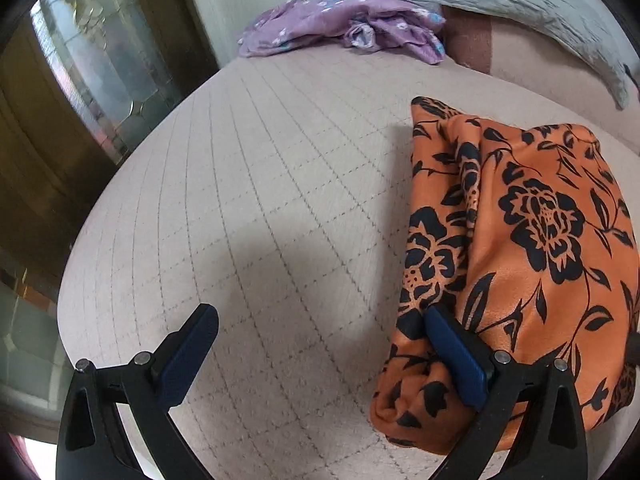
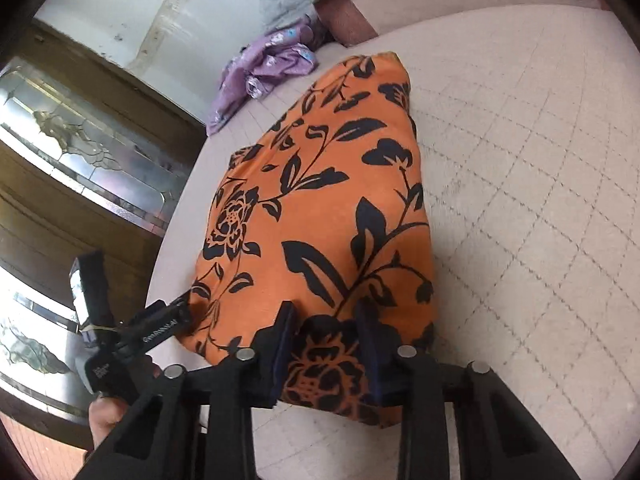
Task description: Fold small clothes
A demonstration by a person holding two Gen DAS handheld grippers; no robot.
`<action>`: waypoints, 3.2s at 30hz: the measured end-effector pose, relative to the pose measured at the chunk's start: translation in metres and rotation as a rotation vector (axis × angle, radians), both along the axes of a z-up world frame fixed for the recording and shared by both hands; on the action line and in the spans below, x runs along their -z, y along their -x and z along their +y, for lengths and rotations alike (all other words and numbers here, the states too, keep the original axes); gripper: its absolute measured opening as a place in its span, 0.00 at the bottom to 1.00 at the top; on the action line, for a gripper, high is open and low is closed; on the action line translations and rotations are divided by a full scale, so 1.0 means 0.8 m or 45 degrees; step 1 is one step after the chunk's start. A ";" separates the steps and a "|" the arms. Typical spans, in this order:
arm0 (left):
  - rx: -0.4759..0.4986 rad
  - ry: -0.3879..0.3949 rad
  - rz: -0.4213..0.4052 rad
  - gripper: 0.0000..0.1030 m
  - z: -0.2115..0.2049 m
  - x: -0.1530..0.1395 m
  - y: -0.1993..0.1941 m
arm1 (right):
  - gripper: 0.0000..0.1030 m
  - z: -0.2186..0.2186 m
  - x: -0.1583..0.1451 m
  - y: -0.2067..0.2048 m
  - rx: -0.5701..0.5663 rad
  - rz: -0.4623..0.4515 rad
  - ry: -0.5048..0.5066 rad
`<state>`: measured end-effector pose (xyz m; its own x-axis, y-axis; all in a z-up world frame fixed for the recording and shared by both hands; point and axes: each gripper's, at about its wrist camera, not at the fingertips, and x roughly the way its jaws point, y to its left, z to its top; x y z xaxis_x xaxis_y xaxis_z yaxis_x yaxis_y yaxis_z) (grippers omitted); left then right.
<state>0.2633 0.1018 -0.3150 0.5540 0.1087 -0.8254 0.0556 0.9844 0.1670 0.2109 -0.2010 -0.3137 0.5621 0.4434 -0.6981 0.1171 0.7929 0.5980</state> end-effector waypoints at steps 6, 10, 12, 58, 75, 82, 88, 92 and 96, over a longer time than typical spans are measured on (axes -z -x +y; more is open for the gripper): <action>0.025 0.094 -0.102 0.99 -0.002 -0.032 0.002 | 0.34 -0.024 -0.005 -0.002 -0.060 0.051 -0.126; 0.080 0.191 -0.224 0.99 -0.011 -0.061 0.010 | 0.35 -0.038 -0.034 0.009 -0.005 -0.044 -0.170; 0.096 0.211 -0.257 0.99 -0.024 -0.070 0.005 | 0.35 -0.045 -0.048 -0.001 0.042 -0.083 -0.137; -0.036 0.885 0.316 1.00 0.077 0.010 -0.100 | 0.79 -0.119 -0.009 -0.046 0.150 0.131 -0.327; 0.194 0.976 0.516 1.00 0.000 0.034 -0.103 | 0.79 -0.098 0.054 -0.109 0.064 0.202 -0.555; 0.276 0.929 0.471 0.99 -0.042 0.035 -0.096 | 0.71 -0.059 0.050 -0.127 0.002 0.150 -0.411; 0.242 0.782 0.383 0.75 -0.063 0.027 -0.091 | 0.50 -0.056 0.046 -0.128 -0.003 0.150 -0.388; 0.229 0.694 0.304 0.48 -0.070 0.010 -0.080 | 0.42 -0.053 0.032 -0.121 -0.009 0.119 -0.340; 0.314 0.678 0.207 0.41 -0.084 -0.026 -0.055 | 0.40 -0.049 0.000 -0.110 -0.034 0.036 -0.281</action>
<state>0.3074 0.0346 -0.2942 0.3724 -0.4577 -0.8074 0.2759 0.8852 -0.3745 0.2988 -0.2406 -0.3139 0.5296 0.6017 -0.5979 0.1169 0.6464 0.7540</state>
